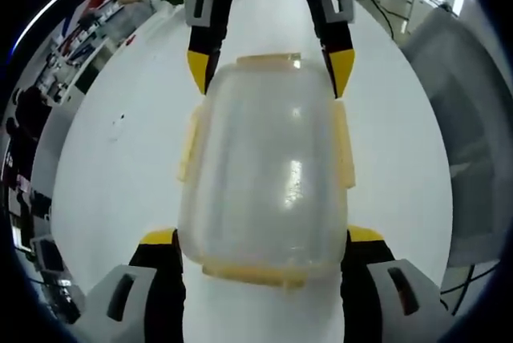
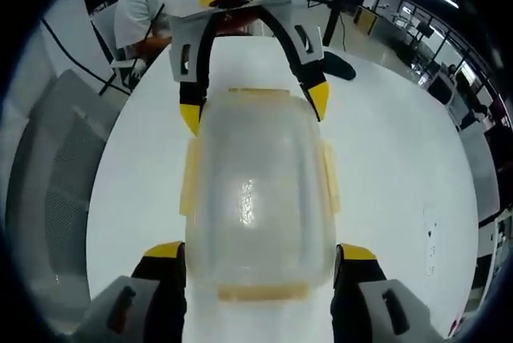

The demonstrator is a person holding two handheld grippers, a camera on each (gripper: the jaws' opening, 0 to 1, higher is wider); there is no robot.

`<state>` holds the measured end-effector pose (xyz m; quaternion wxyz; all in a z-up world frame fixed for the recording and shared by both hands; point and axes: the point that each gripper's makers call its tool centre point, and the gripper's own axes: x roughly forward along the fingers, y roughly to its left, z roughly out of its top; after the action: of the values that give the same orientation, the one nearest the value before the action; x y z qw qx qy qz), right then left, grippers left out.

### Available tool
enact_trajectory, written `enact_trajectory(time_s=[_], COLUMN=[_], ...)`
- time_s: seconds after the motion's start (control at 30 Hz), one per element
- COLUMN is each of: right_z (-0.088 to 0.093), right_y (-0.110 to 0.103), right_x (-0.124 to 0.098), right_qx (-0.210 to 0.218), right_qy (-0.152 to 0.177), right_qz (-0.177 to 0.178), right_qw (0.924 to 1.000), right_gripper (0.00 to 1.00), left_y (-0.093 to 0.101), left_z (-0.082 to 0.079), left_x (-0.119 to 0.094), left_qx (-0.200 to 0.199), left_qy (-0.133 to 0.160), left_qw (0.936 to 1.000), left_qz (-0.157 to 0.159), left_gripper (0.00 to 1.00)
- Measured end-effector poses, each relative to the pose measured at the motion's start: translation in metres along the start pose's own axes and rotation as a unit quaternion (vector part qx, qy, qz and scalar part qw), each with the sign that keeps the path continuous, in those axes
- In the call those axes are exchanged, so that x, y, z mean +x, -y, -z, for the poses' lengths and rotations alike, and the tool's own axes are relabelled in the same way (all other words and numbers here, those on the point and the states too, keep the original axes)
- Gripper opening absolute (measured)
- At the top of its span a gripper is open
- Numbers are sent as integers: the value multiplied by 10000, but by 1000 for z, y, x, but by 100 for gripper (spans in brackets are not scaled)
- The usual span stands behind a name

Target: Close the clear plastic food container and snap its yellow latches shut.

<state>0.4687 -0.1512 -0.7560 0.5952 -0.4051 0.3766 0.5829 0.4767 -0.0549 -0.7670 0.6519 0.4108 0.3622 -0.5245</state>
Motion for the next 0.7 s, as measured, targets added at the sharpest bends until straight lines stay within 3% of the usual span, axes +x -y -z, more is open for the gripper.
enact_trajectory(time_s=[0.7], right_z=[-1], right_y=[16], right_x=[2], right_qx=[25], right_qy=[40], right_qz=[46], right_qw=[10000], right_gripper=[74], left_y=[-17], left_z=[1], left_x=[4], left_qx=[-61], left_qy=[72], left_qw=[10000], left_qz=[-25], left_gripper=[79])
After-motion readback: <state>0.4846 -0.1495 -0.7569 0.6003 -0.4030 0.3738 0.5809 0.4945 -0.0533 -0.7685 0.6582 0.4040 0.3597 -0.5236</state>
